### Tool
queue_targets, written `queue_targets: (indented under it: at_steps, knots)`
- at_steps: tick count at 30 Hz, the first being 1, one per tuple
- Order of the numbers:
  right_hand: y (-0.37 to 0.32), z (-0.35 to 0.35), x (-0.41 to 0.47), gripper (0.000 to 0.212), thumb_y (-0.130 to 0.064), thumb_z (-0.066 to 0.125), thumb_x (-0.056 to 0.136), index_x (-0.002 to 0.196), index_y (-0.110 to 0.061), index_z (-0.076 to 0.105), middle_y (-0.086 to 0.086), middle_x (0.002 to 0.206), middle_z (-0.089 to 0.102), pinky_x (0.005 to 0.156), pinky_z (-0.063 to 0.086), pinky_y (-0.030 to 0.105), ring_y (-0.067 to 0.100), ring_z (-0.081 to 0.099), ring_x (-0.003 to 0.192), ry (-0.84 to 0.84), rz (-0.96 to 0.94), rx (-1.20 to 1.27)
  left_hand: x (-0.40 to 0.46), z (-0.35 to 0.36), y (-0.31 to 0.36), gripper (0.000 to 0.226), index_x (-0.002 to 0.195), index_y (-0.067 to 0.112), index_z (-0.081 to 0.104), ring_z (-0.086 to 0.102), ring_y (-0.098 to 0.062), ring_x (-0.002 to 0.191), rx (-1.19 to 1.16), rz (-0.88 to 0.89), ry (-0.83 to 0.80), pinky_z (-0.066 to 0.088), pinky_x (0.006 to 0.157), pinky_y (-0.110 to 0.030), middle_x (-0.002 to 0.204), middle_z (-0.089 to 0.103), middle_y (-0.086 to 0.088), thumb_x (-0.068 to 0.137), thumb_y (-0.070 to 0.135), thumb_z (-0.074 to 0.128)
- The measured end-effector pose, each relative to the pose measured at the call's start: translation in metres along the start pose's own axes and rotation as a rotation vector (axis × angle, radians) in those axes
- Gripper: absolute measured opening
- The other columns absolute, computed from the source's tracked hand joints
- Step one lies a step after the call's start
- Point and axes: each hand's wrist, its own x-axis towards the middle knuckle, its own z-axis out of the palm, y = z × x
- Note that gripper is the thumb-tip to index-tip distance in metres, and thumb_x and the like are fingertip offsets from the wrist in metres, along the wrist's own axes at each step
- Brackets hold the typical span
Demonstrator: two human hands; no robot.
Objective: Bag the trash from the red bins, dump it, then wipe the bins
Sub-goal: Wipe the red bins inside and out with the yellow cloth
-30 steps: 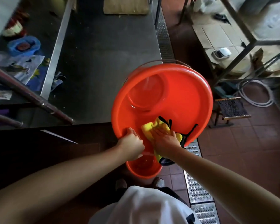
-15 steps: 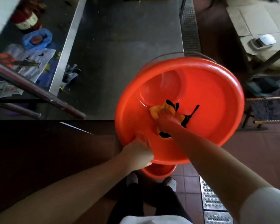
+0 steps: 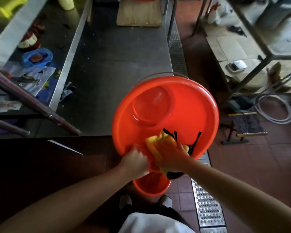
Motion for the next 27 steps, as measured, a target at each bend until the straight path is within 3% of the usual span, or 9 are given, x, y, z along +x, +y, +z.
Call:
queue_targets:
  at_steps: [2, 5, 9, 12, 17, 19, 22, 25, 27]
  knots:
    - [-0.002, -0.002, -0.024, 0.110, -0.098, 0.017, 0.071, 0.158, -0.031, 0.020, -0.001, 0.162, 0.029, 0.109, 0.033, 0.062, 0.027, 0.023, 0.151, 0.050, -0.026, -0.048, 0.000, -0.001, -0.004, 0.054, 0.072, 0.011, 0.076, 0.070, -0.036, 0.079, 0.024, 0.015, -0.054, 0.054, 0.081, -0.047, 0.076, 0.072, -0.017, 0.053, 0.061, 0.082]
    - [0.004, -0.007, -0.040, 0.118, -0.091, 0.050, 0.068, 0.160, -0.029, 0.011, -0.003, 0.165, 0.023, 0.110, 0.031, 0.054, 0.024, 0.022, 0.151, -0.087, -0.084, -0.185, 0.002, 0.002, -0.010, 0.066, 0.112, 0.006, 0.069, 0.060, -0.043, 0.109, 0.110, -0.006, -0.083, 0.040, 0.100, -0.052, 0.113, 0.067, -0.026, 0.080, 0.063, 0.062]
    - [0.013, -0.027, -0.046, 0.101, -0.071, 0.081, 0.044, 0.134, -0.031, 0.063, -0.005, 0.129, 0.067, 0.079, 0.056, 0.041, 0.020, 0.065, 0.116, -0.009, -0.108, -0.327, -0.006, 0.000, -0.033, 0.068, 0.111, 0.005, 0.067, 0.062, -0.038, 0.103, 0.211, 0.014, -0.046, 0.041, 0.094, -0.048, 0.108, 0.068, -0.020, 0.085, 0.067, 0.054]
    - [0.028, -0.037, -0.047, 0.079, -0.057, 0.083, 0.052, 0.125, -0.030, 0.069, -0.006, 0.117, 0.070, 0.074, 0.055, 0.039, 0.023, 0.067, 0.111, 0.097, -0.179, -0.476, -0.022, -0.008, -0.060, 0.061, 0.112, 0.009, 0.068, 0.062, -0.036, 0.105, 0.326, -0.004, -0.037, 0.037, 0.101, -0.052, 0.109, 0.069, -0.016, 0.088, 0.063, 0.053]
    - [0.017, -0.052, -0.050, 0.063, -0.042, 0.082, 0.056, 0.117, -0.030, 0.073, -0.006, 0.104, 0.072, 0.074, 0.056, 0.040, 0.023, 0.070, 0.100, 0.151, -0.164, -0.625, -0.032, -0.020, -0.082, 0.058, 0.136, 0.006, 0.053, 0.045, -0.047, 0.130, 0.498, -0.114, -0.042, 0.009, 0.113, -0.069, 0.133, 0.057, -0.024, 0.096, 0.048, 0.051]
    - [0.009, -0.052, -0.049, 0.059, -0.037, 0.079, 0.061, 0.119, -0.029, 0.071, -0.006, 0.105, 0.072, 0.077, 0.057, 0.041, 0.023, 0.070, 0.099, 0.164, -0.157, -0.613, -0.028, -0.020, -0.073, 0.064, 0.149, 0.005, 0.035, 0.034, -0.051, 0.136, 0.428, -0.159, -0.075, 0.004, 0.110, -0.074, 0.147, 0.040, -0.029, 0.100, 0.045, 0.043]
    - [0.007, -0.051, -0.051, 0.056, -0.031, 0.067, 0.078, 0.133, -0.028, 0.062, -0.006, 0.121, 0.068, 0.089, 0.053, 0.046, 0.024, 0.064, 0.116, 0.167, -0.170, -0.574, -0.014, -0.012, -0.043, 0.098, 0.155, 0.006, 0.014, 0.024, -0.050, 0.141, 0.142, -0.158, -0.090, 0.008, 0.113, -0.068, 0.156, 0.020, -0.028, 0.088, 0.073, 0.039]
    - [0.009, -0.052, -0.051, 0.058, -0.039, 0.073, 0.074, 0.131, -0.030, 0.064, -0.007, 0.121, 0.068, 0.087, 0.054, 0.044, 0.022, 0.064, 0.116, 0.185, -0.143, -0.525, 0.004, 0.000, -0.011, 0.102, 0.152, 0.004, 0.025, 0.031, -0.048, 0.139, -0.019, -0.199, -0.044, 0.019, 0.114, -0.061, 0.153, 0.031, -0.028, 0.084, 0.079, 0.038]
    - [0.012, -0.048, -0.050, 0.068, -0.052, 0.073, 0.074, 0.137, -0.031, 0.058, -0.005, 0.130, 0.064, 0.093, 0.049, 0.046, 0.023, 0.059, 0.123, 0.169, -0.134, -0.492, 0.010, 0.006, -0.001, 0.085, 0.132, 0.004, 0.054, 0.049, -0.045, 0.126, -0.070, -0.201, 0.032, 0.030, 0.108, -0.058, 0.133, 0.056, -0.026, 0.086, 0.075, 0.042]
